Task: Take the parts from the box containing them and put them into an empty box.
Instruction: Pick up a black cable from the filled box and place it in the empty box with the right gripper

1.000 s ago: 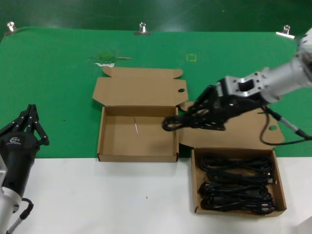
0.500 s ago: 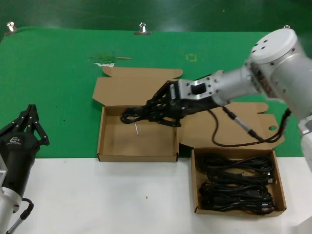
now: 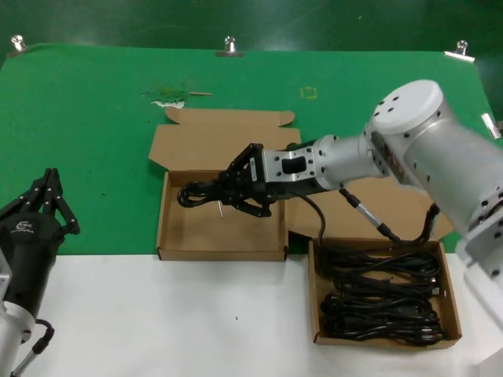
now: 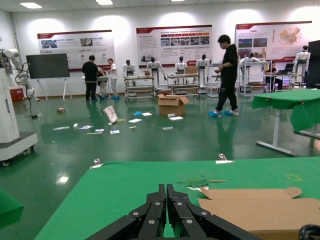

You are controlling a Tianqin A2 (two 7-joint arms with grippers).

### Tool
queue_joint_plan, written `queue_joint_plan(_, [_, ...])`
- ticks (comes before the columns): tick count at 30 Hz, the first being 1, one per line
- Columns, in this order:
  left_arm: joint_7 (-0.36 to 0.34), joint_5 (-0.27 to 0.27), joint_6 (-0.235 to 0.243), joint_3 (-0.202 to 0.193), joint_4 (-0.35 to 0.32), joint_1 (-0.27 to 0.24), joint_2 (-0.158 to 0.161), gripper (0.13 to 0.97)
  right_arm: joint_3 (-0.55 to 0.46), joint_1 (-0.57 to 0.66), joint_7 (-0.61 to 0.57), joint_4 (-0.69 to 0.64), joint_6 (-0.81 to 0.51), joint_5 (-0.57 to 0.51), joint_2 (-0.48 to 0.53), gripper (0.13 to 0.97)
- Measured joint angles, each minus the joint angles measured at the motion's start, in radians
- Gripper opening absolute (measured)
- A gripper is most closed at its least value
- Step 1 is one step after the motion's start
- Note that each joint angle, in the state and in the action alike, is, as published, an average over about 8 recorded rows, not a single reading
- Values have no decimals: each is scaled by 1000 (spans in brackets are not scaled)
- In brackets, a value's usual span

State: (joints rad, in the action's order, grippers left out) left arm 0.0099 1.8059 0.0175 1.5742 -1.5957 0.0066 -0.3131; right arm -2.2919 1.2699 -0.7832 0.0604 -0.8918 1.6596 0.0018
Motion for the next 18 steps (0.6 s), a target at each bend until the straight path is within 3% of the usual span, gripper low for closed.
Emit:
queue_joint_plan(10, [0,0,0,0,0,0,0,151,-306,-49,-14,33,116,313,-2,227])
queue_joint_plan(18, [0,0,0,0,0,0,0,151,-425,-75,-25,45,153,434,-2,227])
